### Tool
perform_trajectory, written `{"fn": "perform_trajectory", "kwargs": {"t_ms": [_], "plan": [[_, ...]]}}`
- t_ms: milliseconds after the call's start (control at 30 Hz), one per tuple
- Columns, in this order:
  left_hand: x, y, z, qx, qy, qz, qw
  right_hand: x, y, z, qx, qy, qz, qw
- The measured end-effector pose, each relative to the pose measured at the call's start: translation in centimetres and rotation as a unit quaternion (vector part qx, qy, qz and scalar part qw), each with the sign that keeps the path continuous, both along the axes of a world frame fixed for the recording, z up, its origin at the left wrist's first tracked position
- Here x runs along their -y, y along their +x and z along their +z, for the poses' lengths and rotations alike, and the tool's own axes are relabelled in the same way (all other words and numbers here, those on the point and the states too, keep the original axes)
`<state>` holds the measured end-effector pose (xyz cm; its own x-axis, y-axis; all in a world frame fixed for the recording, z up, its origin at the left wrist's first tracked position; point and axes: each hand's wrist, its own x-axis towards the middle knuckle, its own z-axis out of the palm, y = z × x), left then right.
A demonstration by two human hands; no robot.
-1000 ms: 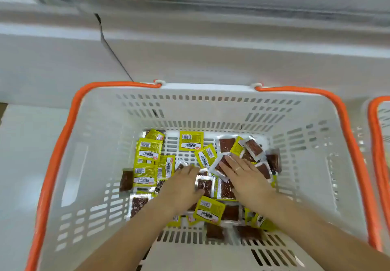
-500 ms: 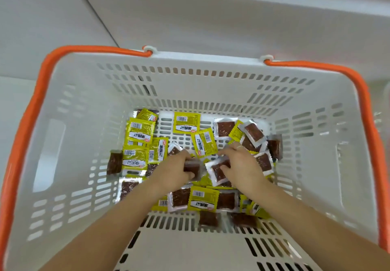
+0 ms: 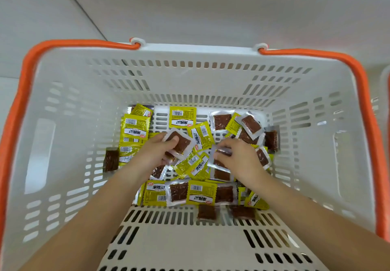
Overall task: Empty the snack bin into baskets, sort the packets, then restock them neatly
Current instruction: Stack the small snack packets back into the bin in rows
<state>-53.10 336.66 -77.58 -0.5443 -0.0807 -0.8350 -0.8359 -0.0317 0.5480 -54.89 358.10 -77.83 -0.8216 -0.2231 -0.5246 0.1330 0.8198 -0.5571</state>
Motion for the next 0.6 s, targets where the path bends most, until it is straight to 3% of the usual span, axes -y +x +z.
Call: {"fn": "perform_trajectory", "kwargs": {"t_ms": [133,300,433,600], "plan": [[-0.2,-0.2,0.0,0.005,0.038,0.062,0.997,0.2,-0.7,1.0,0.072,-0.154,-0.214,0.962],[-1.3,-0.5,0.8,-0.011,0.099,0.082,0.992,0.7,-0.4,1.1,0.198,-0.245,-0.364,0.876],[-2.1,-0.4,1.4,-0.042,0.104,0.068,0.991,1.2,0.1,1.5,0.286,-0.312,-0.412,0.807],[-2.7,-0.4,1.5,-0.034,0.088,0.154,0.984,1.7,0.4,1.8,0.299,-0.392,-0.439,0.751]]}}
